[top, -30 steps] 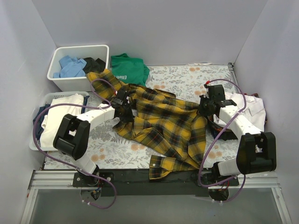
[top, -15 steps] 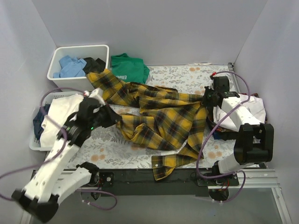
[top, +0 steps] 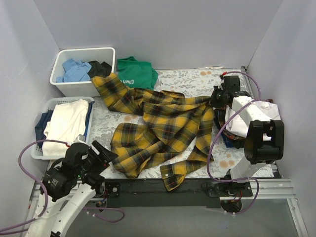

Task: Fold and stack the long sleeve shirts
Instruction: Flatten the shirt out

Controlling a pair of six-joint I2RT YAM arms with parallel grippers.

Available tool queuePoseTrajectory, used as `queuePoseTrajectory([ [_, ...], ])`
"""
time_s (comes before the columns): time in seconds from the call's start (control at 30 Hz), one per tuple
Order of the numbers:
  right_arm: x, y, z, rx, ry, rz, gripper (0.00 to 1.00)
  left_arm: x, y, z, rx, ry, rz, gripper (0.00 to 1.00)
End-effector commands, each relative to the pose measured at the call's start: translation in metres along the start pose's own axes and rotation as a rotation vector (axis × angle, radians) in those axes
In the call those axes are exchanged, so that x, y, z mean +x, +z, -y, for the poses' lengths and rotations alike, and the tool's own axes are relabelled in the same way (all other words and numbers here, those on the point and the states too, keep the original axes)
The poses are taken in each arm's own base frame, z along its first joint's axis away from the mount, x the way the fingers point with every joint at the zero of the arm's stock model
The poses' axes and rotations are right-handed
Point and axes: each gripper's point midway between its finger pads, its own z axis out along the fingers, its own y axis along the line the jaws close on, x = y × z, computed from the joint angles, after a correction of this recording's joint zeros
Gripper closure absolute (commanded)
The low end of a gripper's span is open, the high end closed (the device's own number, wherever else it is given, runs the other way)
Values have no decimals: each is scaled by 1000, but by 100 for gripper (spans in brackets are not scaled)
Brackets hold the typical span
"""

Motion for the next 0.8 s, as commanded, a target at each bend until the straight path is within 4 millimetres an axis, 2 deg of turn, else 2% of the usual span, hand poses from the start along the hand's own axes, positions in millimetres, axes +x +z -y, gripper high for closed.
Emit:
queuePoseTrajectory([
  [0.0, -17, -7, -1, 16, 29, 55, 99, -15, 2, -3, -74, 29, 54, 34],
  [0.13, -23, -21, 28, 193, 48, 115, 99, -32, 36, 17, -119, 146, 54, 32],
  [0.2, -29, -33, 31, 213, 45, 153, 99, -55, 49, 33, -121, 189, 134, 30],
  [0.23, -29, -36, 32, 216, 47, 159, 99, -61, 64, 31, -190, 217, 128, 29],
  [0.3, -31, -41, 27, 191, 20, 169, 99, -89, 77, 44, -238, 233, 223, 27],
  [0.33, -29, -42, 23, 167, 12, 161, 99, -99, 85, 50, -257, 245, 251, 27],
  [0.37, -24, -41, 23, 160, 6, 150, 99, -104, 103, 42, -345, 257, 245, 26],
  [0.4, -23, -41, 24, 162, 4, 148, 99, -117, 107, 50, -363, 271, 283, 26],
  [0.47, -13, -39, 14, 96, 2, 112, 99, -138, 125, 59, -364, 310, 307, 24],
  [0.5, -9, -38, 12, 81, 4, 103, 99, -136, 145, 59, -355, 306, 234, 25],
  [0.53, -6, -37, 8, 56, 4, 92, 99, -145, 157, 69, -318, 307, 227, 25],
  [0.57, -2, -36, 8, 50, 4, 83, 99, -157, 164, 64, -326, 278, 217, 27],
  [0.6, -1, -36, 7, 44, 8, 83, 99, -155, 181, 58, -346, 282, 169, 28],
  [0.63, 0, -36, 6, 37, 8, 81, 99, -158, 190, 70, -299, 305, 150, 29],
  [0.67, 1, -36, 6, 35, 8, 81, 99, -159, 196, 70, -294, 334, 130, 30],
  [0.7, 3, -36, 6, 32, 7, 76, 99, -156, 211, 64, -308, 349, 93, 30],
  [0.77, 4, -35, 6, 28, 6, 70, 99, -154, 223, 61, -315, 359, 50, 32],
])
